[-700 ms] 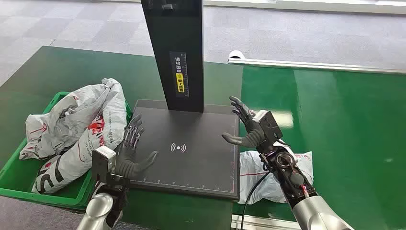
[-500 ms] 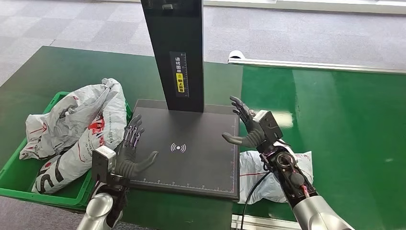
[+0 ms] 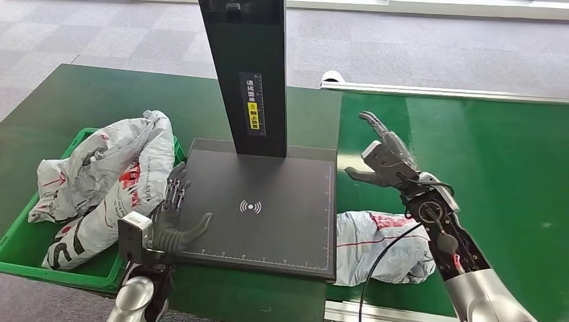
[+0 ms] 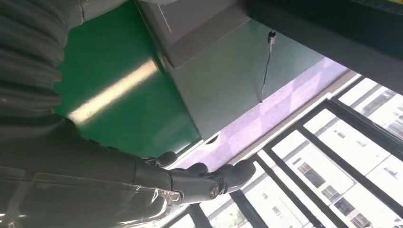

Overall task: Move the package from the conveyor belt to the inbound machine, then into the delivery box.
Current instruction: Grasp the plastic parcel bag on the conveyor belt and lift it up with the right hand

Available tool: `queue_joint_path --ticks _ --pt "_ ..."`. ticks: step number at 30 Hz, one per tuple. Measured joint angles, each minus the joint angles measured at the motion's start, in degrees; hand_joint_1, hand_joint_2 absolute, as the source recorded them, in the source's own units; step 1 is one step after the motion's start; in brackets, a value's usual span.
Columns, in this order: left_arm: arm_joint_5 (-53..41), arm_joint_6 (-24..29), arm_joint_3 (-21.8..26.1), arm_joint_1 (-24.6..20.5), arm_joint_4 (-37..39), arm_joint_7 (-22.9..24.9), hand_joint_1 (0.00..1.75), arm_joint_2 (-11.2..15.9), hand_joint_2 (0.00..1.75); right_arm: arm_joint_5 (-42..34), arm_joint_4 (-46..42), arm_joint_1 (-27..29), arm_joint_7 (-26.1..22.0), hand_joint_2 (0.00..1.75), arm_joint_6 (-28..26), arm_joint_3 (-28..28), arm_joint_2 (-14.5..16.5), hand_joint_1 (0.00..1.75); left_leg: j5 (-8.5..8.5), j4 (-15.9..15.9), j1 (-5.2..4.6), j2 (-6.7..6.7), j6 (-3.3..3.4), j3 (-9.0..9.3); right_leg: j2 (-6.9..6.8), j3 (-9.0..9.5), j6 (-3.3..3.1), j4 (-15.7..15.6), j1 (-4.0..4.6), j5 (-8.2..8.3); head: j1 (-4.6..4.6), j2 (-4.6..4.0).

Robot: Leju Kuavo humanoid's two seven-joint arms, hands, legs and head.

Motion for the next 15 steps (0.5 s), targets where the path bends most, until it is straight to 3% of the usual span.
queue_joint_path --ticks 6,15 --pt "0.4 0.2 1.2 1.1 -0.6 -0.3 0.00 -0.5 1.75 -1.2 -7.0 5.6 0.0 1.75 1.4 -4.1 -2.2 0.00 -0.01 0.0 0.00 0.06 0.01 -0.06 0.02 -0.02 0.01 0.0 0.00 -0.01 0.00 0.00" --pt "0.6 0.2 1.7 1.4 -0.9 -0.5 0.00 -1.0 1.75 -0.7 -9.9 7.2 0.7 1.75 1.7 -5.8 -2.8 0.00 0.01 0.0 0.00 0.04 0.01 -0.01 0.01 0.00 0.01 0.0 0.00 0.00 -0.01 0.01"
